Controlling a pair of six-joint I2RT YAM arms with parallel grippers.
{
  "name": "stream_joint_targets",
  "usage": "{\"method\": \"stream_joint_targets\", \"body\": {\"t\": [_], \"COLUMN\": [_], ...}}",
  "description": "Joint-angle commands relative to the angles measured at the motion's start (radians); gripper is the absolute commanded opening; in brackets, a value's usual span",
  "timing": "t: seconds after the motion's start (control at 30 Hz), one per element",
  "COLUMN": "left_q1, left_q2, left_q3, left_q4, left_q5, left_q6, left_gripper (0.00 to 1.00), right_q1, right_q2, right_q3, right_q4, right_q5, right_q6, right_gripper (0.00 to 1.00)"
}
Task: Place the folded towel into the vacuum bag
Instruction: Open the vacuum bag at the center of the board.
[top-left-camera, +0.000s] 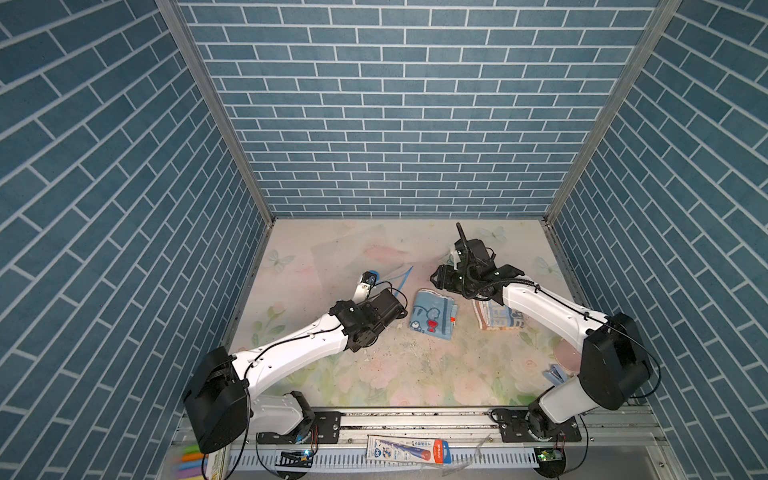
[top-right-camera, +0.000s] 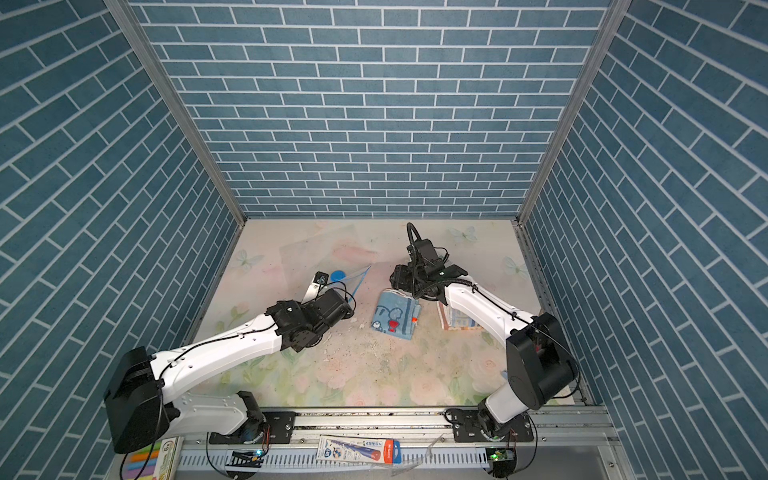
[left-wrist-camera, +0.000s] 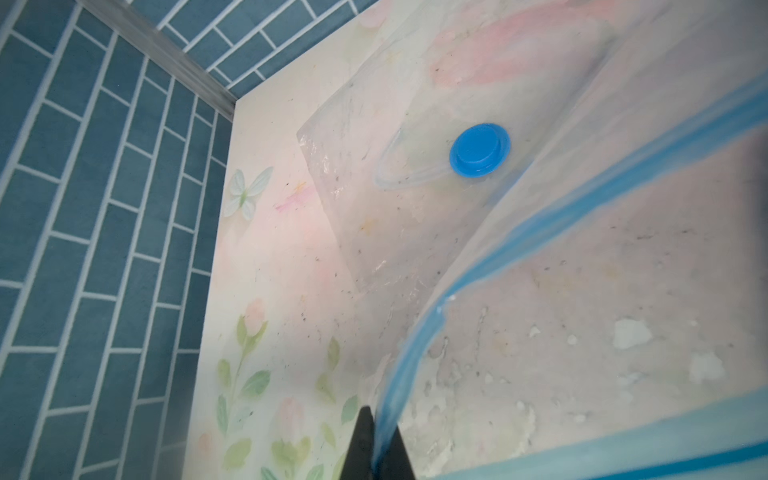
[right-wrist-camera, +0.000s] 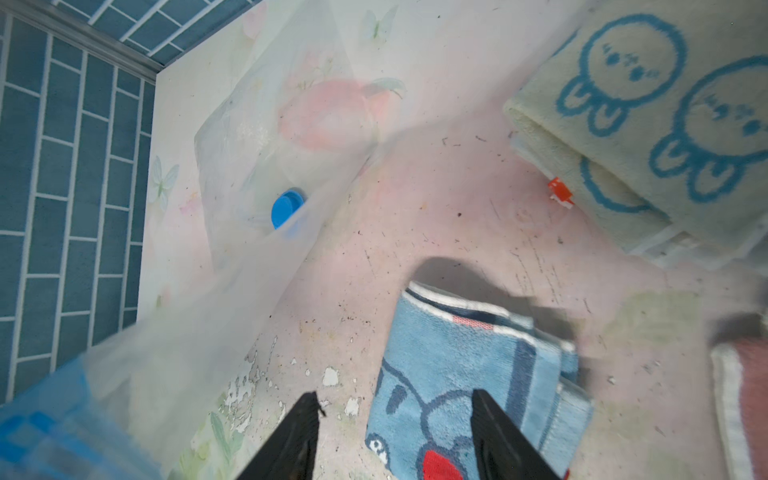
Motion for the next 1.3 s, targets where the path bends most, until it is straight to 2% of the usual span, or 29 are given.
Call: {"method": "stream_joint_targets", "body": {"t": [0.0,0.13,0.3,0.43,0.57,0.87,1.0,1.13,1.27], "left_q1": [-0.04,-0.092,-0.114,-0.107,-0.049,0.065,0.067,0.069,0.069], "left_q2": [0.038,0.068,0.068,0.139,0.23,0.259,0.263,0.272,0.294], "left_q3": [0.073,0.102,0.078,0.092,0.125,0.125,0.119,0.109,0.109], "left_q4": [-0.219,-0.197,-0.02,0.068,0.13,0.311,0.36,0.374,0.37], "left_q5": [-0.09,-0.061,0.03,0.044,0.092,0.218,0.268,0.273,0.281], "left_q6": [-0.18,-0.194,-0.098,-0.036,0.012,0.138,0.157,0.137,0.116], "left_gripper": [0.0,0.0,0.0,0.0,0.0,0.0,0.0,0.0,0.0], "right_q1": [-0.003,-0.003,-0.023,-0.067,-0.089,-0.078,-0.032,0.012,0.038], "right_q2": [0.046,0.079,0.087,0.041,-0.017,-0.142,-0.138,-0.121,-0.062], "right_q3": [0.037,0.047,0.046,-0.004,-0.067,-0.208,-0.223,-0.228,-0.211], "right_q4": [0.008,0.011,-0.006,0.0,-0.037,-0.138,-0.218,-0.264,-0.264], "right_q5": [-0.072,-0.083,-0.065,-0.062,-0.041,-0.021,-0.004,0.05,0.055], "right_q6": [-0.031,-0.029,-0.003,0.041,0.053,0.043,0.042,0.055,0.08], "right_gripper": [0.6,0.6,0.6,0.6,0.59,0.62,0.64,0.65,0.65]}}
